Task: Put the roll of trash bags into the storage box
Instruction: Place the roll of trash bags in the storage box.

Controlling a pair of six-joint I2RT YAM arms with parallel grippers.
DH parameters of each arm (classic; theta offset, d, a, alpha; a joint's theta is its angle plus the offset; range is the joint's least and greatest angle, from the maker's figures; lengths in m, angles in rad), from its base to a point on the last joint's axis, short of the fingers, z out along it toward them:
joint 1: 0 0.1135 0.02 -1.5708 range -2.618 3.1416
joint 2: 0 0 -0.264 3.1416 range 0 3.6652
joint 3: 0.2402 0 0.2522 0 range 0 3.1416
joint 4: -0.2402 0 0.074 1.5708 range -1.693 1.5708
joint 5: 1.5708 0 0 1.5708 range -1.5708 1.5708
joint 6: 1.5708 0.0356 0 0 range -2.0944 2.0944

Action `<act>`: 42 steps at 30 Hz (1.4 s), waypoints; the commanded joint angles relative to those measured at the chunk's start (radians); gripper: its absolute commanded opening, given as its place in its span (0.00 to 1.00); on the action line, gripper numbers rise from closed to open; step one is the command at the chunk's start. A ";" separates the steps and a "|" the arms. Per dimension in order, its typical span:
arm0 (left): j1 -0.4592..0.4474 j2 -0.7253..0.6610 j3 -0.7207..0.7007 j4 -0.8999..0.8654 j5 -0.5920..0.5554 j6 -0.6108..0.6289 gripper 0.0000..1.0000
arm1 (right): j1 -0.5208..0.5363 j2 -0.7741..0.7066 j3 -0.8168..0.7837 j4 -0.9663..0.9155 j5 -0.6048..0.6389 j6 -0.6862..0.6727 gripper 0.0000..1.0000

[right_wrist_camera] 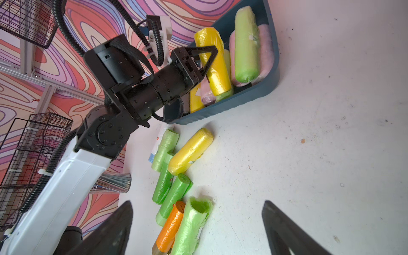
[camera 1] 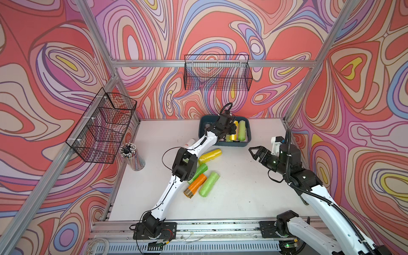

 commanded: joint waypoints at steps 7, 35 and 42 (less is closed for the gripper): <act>0.006 0.043 0.051 0.057 -0.032 0.030 0.39 | 0.001 0.033 0.019 0.017 0.009 0.023 0.93; 0.009 -0.258 -0.369 0.164 -0.056 0.120 1.00 | 0.000 0.065 -0.010 0.052 0.034 0.067 0.93; 0.009 -0.408 -0.556 0.209 -0.098 0.148 1.00 | 0.000 0.065 -0.054 0.057 0.025 0.068 0.93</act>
